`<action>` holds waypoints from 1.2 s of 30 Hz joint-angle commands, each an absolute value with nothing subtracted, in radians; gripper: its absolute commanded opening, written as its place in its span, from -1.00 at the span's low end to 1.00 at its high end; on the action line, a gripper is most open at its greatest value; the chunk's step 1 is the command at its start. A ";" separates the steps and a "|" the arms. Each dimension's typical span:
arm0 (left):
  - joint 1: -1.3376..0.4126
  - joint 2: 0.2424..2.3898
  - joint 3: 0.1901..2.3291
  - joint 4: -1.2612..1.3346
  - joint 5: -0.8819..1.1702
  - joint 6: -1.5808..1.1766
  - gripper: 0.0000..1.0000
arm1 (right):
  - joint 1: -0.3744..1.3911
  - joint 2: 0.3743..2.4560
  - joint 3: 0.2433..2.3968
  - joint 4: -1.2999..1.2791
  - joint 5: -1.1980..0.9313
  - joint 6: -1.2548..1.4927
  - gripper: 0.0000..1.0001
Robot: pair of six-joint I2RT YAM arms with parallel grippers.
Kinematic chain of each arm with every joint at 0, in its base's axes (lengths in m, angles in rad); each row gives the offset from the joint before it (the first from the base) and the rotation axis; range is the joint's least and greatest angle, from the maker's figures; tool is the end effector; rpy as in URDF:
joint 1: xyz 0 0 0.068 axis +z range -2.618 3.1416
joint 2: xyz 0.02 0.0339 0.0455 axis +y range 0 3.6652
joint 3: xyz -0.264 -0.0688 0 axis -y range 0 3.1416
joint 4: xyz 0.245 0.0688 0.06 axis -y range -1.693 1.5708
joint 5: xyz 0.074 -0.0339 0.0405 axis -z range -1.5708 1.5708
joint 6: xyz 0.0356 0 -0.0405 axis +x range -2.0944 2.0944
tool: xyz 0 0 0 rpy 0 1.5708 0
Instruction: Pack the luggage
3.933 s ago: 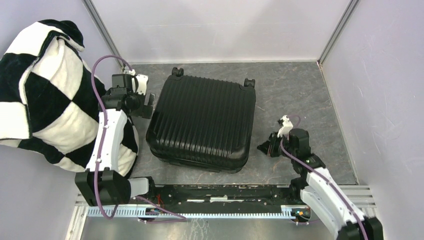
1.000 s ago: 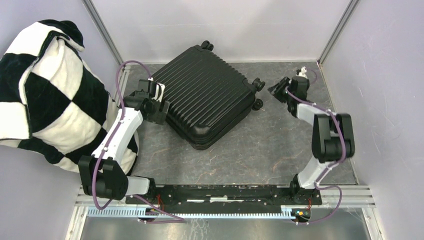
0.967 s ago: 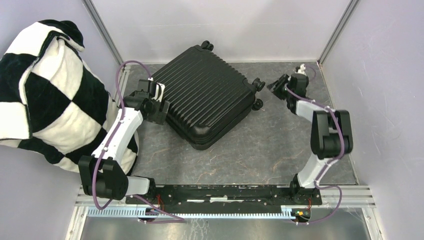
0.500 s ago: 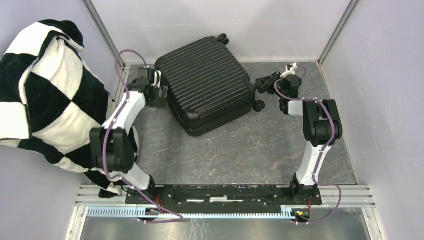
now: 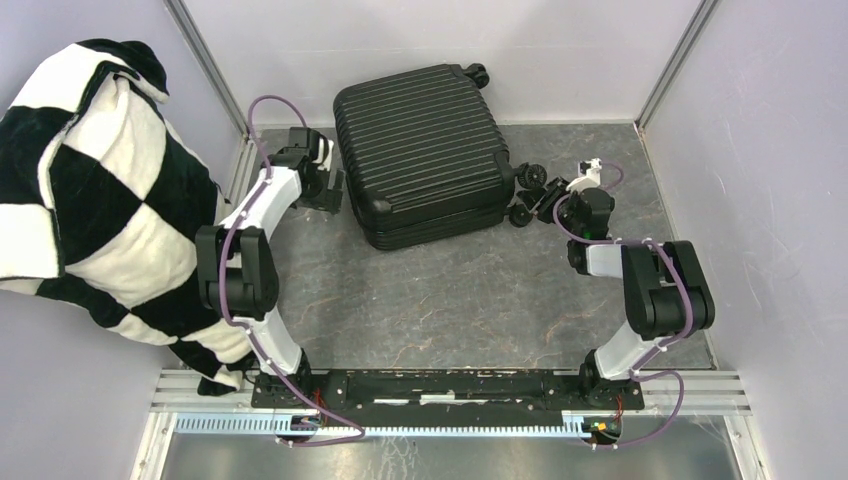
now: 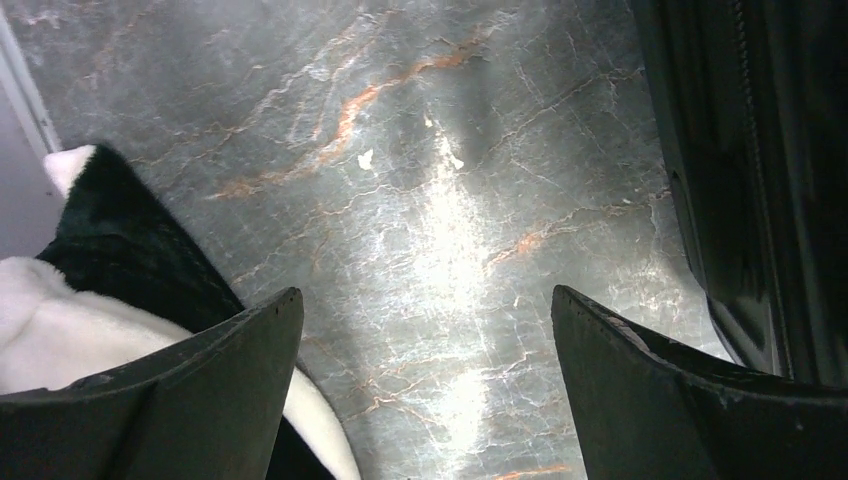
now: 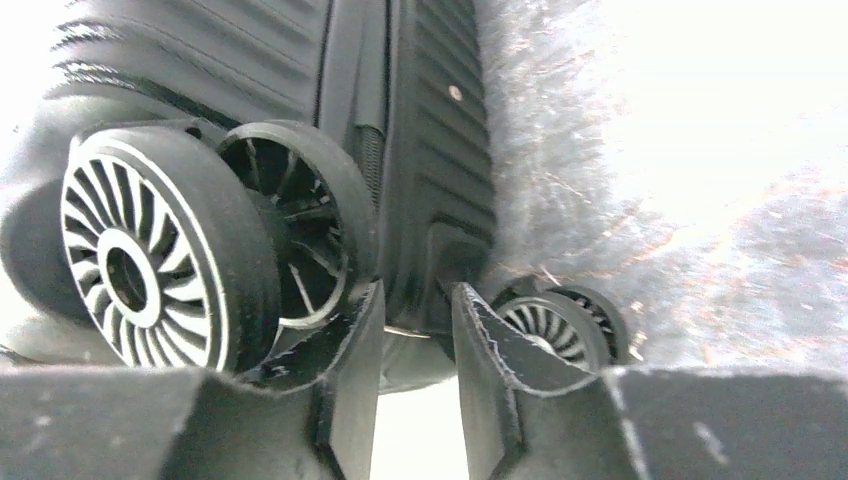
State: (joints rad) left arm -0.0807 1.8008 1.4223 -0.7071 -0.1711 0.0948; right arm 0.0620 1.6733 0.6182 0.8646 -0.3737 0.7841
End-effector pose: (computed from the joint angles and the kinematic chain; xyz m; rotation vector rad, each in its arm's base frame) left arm 0.3801 -0.0247 0.2393 0.1761 2.6434 0.2318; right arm 0.3238 0.0331 0.1723 0.3779 1.8063 0.9323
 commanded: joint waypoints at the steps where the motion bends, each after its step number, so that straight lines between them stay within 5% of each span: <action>1: -0.016 1.684 1.418 -0.724 -0.056 0.087 0.99 | 0.019 1.607 0.573 0.761 -0.242 0.620 -0.19; 8: 0.028 1.663 1.417 -0.733 0.092 0.063 0.99 | 0.007 1.627 0.499 1.027 -0.385 0.424 0.19; 20: 0.062 1.721 1.415 -0.726 0.154 0.080 0.99 | 0.007 1.854 0.601 1.447 -0.747 0.449 0.25; 36: 0.089 1.728 1.409 -0.713 0.127 0.092 0.99 | 0.007 2.148 0.794 1.884 -0.984 0.792 -0.04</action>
State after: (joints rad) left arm 0.0772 1.7252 1.4147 -0.7300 0.1333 0.0940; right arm -0.0143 2.0884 0.7338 1.4845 -0.8993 0.6552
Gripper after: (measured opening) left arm 0.994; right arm 0.491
